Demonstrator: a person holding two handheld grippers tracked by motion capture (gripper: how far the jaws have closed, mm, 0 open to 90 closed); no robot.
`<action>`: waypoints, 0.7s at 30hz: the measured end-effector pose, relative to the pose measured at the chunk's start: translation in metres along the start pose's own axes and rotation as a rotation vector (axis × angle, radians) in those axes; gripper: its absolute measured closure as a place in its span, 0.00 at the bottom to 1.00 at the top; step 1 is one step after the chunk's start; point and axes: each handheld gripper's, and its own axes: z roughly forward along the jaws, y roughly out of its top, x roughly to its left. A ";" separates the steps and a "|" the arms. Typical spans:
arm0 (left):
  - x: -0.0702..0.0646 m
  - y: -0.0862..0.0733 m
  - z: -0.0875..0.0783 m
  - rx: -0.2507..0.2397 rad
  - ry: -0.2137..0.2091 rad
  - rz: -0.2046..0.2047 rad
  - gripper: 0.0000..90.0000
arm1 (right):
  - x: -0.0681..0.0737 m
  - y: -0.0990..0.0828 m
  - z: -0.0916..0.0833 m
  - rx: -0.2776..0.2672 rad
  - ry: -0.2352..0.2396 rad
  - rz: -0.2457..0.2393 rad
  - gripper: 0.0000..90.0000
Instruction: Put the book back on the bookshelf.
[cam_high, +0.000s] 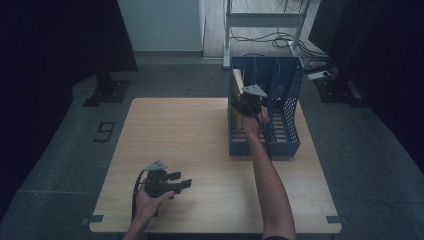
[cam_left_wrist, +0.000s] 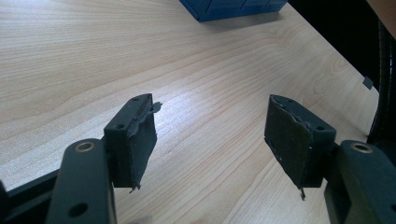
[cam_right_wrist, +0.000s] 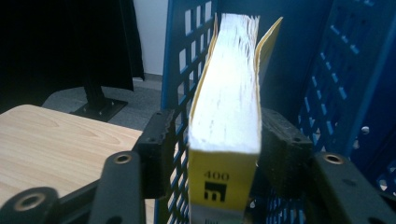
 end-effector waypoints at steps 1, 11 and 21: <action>0.000 0.000 0.000 0.002 0.000 0.001 0.37 | 0.000 0.000 -0.001 0.001 0.004 -0.005 0.52; -0.001 0.000 0.001 0.006 0.000 0.003 0.37 | 0.004 0.003 -0.011 0.001 0.016 -0.026 0.48; -0.002 0.000 0.001 0.010 0.003 0.009 0.37 | 0.004 -0.001 -0.026 0.000 0.023 -0.012 0.47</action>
